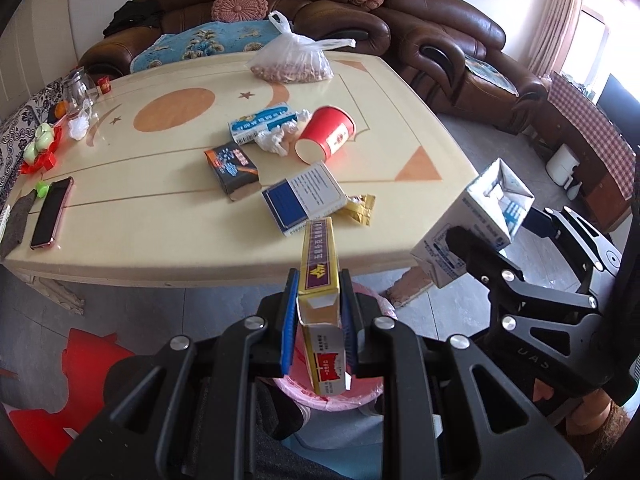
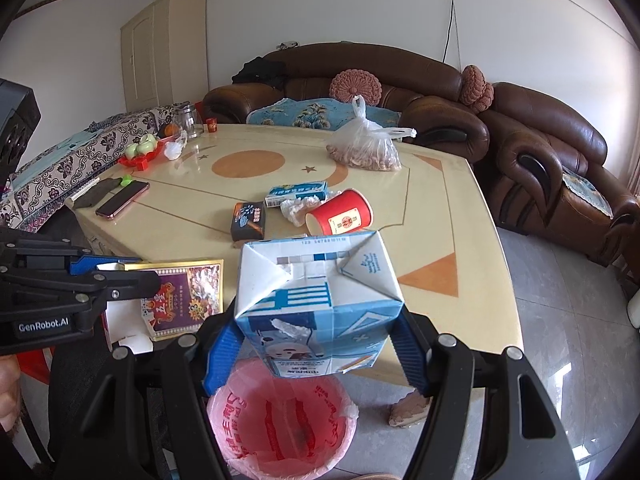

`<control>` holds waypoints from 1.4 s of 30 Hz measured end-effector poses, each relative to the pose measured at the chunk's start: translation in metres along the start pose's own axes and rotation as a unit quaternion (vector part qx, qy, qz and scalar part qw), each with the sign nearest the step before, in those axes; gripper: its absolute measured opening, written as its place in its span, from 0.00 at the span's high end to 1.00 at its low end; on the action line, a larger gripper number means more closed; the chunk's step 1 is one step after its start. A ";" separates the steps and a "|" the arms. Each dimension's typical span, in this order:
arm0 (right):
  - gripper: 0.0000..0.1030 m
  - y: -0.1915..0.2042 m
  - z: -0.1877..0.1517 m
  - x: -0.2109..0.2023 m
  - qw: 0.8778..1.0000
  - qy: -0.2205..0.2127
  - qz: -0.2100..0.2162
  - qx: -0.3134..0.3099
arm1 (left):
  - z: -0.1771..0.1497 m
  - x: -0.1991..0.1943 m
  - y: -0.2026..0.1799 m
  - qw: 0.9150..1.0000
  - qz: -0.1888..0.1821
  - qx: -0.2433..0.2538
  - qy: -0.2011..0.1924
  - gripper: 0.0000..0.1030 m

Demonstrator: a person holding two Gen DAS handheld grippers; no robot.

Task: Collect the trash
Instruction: 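Carry the box and milk carton with both tools over the pink bin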

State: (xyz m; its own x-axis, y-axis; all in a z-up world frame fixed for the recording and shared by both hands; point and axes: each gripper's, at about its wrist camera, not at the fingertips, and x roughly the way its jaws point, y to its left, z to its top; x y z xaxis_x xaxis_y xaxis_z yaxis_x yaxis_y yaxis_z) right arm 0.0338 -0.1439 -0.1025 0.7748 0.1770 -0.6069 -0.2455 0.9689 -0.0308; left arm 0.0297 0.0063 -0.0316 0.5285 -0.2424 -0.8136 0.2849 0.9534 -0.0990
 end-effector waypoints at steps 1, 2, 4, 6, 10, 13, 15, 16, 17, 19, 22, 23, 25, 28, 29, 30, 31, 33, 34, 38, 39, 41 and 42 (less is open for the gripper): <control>0.37 0.001 -0.002 -0.001 1.000 0.001 0.001 0.000 | -0.003 0.000 -0.001 1.000 0.000 0.002 0.001 0.81; 0.37 0.002 -0.004 -0.002 1.000 0.003 0.002 0.001 | -0.006 0.000 -0.002 1.000 -0.001 0.005 0.002 0.81; 0.37 0.005 -0.008 -0.004 1.000 0.005 0.003 0.002 | -0.011 0.000 -0.004 1.000 -0.005 0.009 0.007 0.81; 0.37 0.007 -0.012 -0.005 1.000 0.007 0.005 0.004 | -0.016 0.000 -0.006 1.000 -0.007 0.011 0.010 0.81; 0.37 0.009 -0.018 -0.008 1.000 0.013 0.008 0.004 | -0.025 0.002 -0.006 1.000 -0.010 0.010 0.017 0.81; 0.37 0.011 -0.022 -0.009 1.000 0.018 0.008 0.003 | -0.030 0.005 -0.005 1.000 -0.012 0.007 0.022 0.81; 0.37 0.012 -0.026 -0.009 1.000 0.022 0.009 0.003 | -0.034 0.008 -0.005 1.000 -0.010 0.007 0.026 0.81; 0.37 0.013 -0.027 -0.008 1.000 0.025 0.009 0.004 | -0.035 0.009 -0.005 0.999 -0.010 0.007 0.030 0.81; 0.37 0.013 -0.029 -0.008 1.000 0.027 0.009 0.003 | -0.037 0.011 -0.006 0.999 -0.009 0.008 0.033 0.81; 0.37 0.013 -0.032 -0.007 0.999 0.032 0.009 0.003 | -0.040 0.013 -0.007 0.999 -0.005 0.011 0.034 0.81; 0.37 0.014 -0.036 -0.005 0.999 0.039 0.009 0.004 | -0.042 0.016 -0.008 0.999 -0.006 0.011 0.037 0.81; 0.37 0.015 -0.038 -0.004 0.999 0.041 0.010 0.005 | -0.043 0.017 -0.008 0.999 -0.004 0.011 0.037 0.81; 0.37 0.015 -0.042 -0.002 0.999 0.047 0.012 0.006 | -0.044 0.020 -0.008 0.999 -0.004 0.011 0.039 0.81; 0.37 0.016 -0.048 0.004 0.998 0.058 0.013 0.006 | -0.047 0.028 -0.008 0.999 -0.004 0.013 0.046 0.81; 0.37 0.016 -0.049 0.006 0.998 0.060 0.013 0.007 | -0.049 0.031 -0.008 0.999 -0.005 0.015 0.048 0.81; 0.37 0.016 -0.051 0.008 0.998 0.063 0.014 0.008 | -0.051 0.035 -0.009 0.999 -0.009 0.016 0.051 0.81; 0.37 0.016 -0.054 0.011 0.998 0.068 0.015 0.010 | -0.053 0.039 -0.008 0.998 -0.013 0.017 0.054 0.81; 0.37 0.016 -0.057 0.015 0.997 0.075 0.016 0.014 | -0.056 0.046 -0.008 0.998 -0.018 0.020 0.060 0.81; 0.37 0.015 -0.060 0.019 0.996 0.081 0.017 0.016 | -0.057 0.051 -0.008 0.998 -0.019 0.021 0.063 0.81; 0.37 0.015 -0.070 0.032 0.995 0.098 0.020 0.021 | -0.063 0.067 -0.006 0.996 -0.025 0.023 0.077 0.81; 0.37 0.015 -0.073 0.035 0.994 0.102 0.021 0.022 | -0.065 0.071 -0.005 0.996 -0.030 0.024 0.081 0.81; 0.37 0.015 -0.078 0.042 0.993 0.112 0.024 0.024 | -0.067 0.079 -0.005 0.995 -0.038 0.027 0.086 0.81; 0.37 0.015 -0.080 0.044 0.993 0.115 0.024 0.025 | -0.069 0.082 -0.005 0.995 -0.037 0.030 0.087 0.81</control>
State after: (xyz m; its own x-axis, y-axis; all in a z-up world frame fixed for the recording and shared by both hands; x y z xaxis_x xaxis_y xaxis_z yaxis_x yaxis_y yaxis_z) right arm 0.0183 -0.1355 -0.1932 0.6078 0.1851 -0.7722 -0.2461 0.9685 0.0385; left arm 0.0166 -0.0057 -0.1375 0.3596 -0.2709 -0.8929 0.3682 0.9205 -0.1310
